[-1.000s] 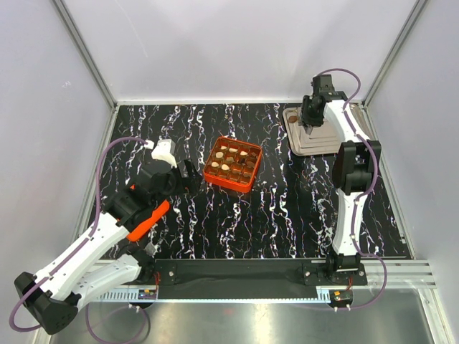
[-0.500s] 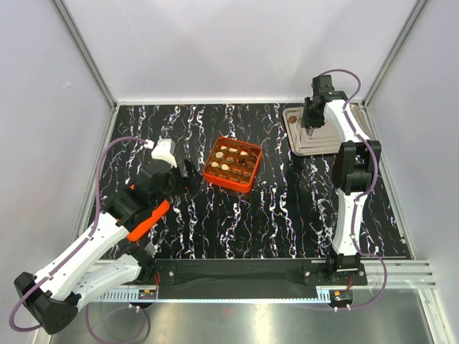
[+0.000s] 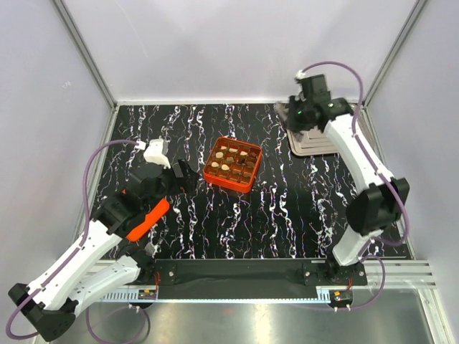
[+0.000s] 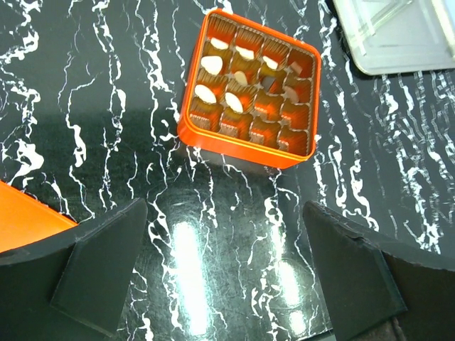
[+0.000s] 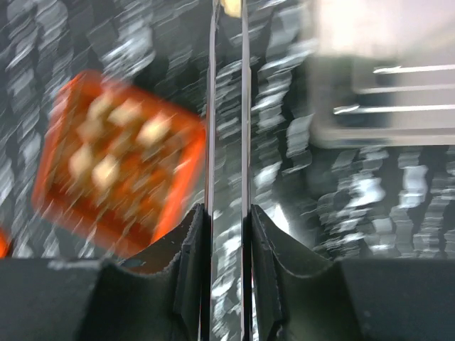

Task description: Pack the chocolate

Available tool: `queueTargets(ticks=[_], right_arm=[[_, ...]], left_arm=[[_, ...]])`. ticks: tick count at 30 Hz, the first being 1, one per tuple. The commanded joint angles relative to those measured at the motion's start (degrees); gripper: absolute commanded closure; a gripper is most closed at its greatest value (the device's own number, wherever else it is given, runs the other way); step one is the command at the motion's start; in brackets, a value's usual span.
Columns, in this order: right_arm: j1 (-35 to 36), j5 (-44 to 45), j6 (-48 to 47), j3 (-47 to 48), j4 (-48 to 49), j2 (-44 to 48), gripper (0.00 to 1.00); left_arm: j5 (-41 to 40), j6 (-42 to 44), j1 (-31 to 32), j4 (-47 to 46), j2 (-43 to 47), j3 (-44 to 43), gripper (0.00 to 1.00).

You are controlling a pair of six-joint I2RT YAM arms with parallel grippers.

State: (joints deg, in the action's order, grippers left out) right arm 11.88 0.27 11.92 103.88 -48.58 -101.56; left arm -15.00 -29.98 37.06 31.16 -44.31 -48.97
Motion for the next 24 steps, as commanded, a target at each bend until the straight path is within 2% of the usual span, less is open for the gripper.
queueTargets(ticks=[1, 5, 11, 24], right_arm=[[11.20, -2.21, 1.87, -6.99, 0.41, 6.54, 0.69], [19.38, -1.07, 4.24, -11.75, 0.24, 10.67, 0.69], [27.57, -0.54, 7.24, -16.24, -0.46, 13.75, 0.69], [29.87, 0.34, 10.14, -24.86, 3.84, 15.96, 0.66]], left_arm=[[-0.55, 0.88, 0.03, -1.36, 1.86, -2.27, 0.01], [-0.82, 0.89, 0.03, -0.84, 2.83, -2.18, 0.01], [-0.55, 0.27, 0.03, -0.05, 4.06, -1.83, 0.01], [-0.55, -0.26, 0.03, 0.04, 3.97, -1.48, 0.01]])
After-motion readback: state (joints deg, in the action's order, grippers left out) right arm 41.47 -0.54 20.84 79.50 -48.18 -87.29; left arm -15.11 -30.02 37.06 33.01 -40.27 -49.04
